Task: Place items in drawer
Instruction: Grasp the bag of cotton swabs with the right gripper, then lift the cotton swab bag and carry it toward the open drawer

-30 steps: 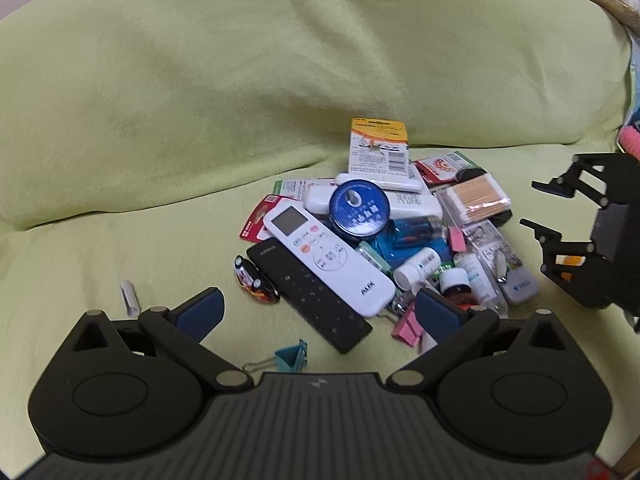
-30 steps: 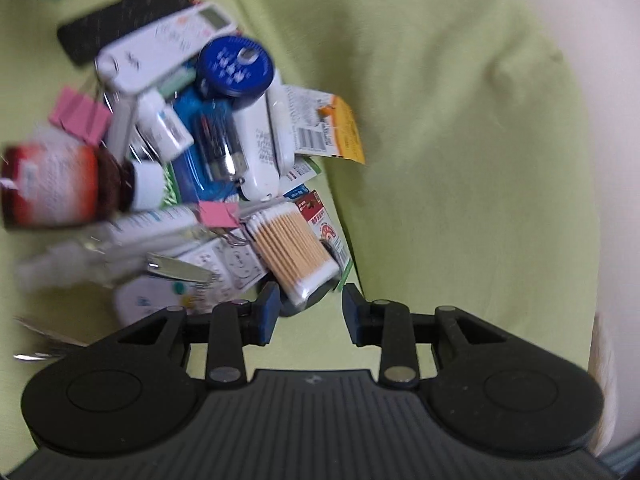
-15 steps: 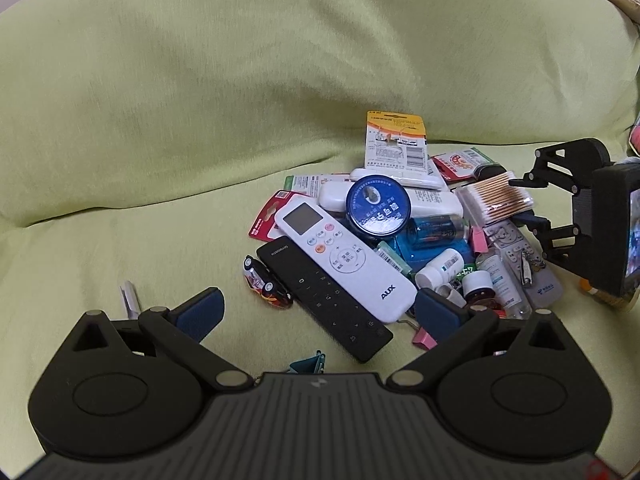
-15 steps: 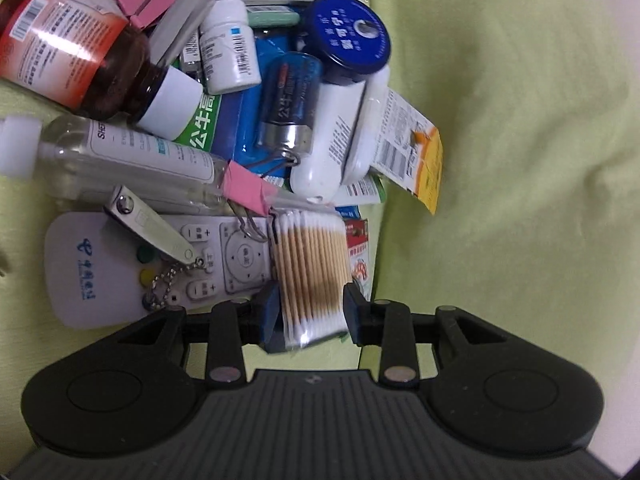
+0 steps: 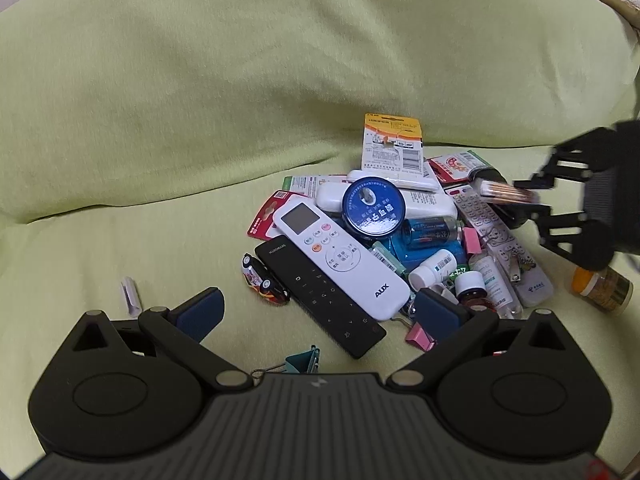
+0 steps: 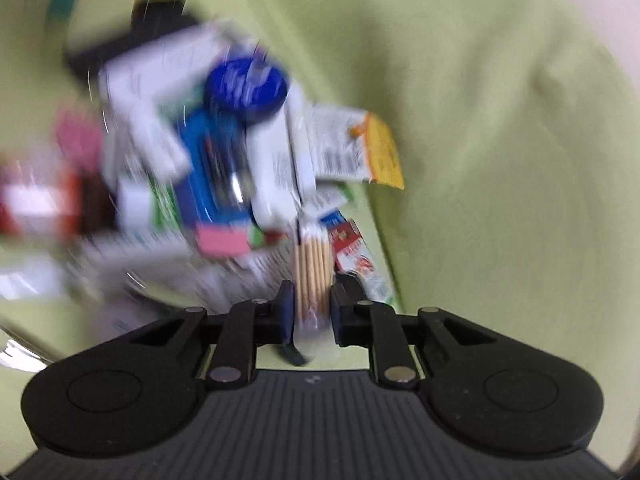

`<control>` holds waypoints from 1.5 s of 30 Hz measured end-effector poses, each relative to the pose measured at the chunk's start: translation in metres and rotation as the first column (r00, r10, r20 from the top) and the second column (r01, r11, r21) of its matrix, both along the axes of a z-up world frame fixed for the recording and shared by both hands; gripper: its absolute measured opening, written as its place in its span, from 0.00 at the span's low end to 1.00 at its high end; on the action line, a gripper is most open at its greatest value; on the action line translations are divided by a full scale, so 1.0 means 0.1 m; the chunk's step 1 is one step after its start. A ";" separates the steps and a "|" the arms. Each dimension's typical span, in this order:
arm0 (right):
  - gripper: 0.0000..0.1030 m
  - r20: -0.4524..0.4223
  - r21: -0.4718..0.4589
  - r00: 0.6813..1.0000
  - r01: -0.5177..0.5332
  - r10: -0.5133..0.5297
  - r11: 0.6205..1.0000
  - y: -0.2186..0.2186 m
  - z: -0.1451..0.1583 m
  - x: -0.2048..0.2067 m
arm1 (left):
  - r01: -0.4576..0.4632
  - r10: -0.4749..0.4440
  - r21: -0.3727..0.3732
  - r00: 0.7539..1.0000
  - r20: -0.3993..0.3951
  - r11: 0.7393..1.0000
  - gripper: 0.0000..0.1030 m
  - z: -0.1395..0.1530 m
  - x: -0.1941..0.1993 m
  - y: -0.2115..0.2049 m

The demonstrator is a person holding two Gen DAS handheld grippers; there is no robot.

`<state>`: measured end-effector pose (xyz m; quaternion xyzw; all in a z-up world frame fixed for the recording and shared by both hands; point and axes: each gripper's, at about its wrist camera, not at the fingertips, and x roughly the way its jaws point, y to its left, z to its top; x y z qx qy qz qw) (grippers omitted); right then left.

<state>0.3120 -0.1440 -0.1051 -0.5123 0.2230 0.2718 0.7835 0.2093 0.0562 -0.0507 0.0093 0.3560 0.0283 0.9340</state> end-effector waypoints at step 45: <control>0.55 -0.669 0.385 0.411 0.904 -0.619 0.185 -0.52 -0.21 -1.59 | 0.064 -0.069 -0.051 0.994 -0.088 0.997 0.99 -0.01 -0.57 -0.20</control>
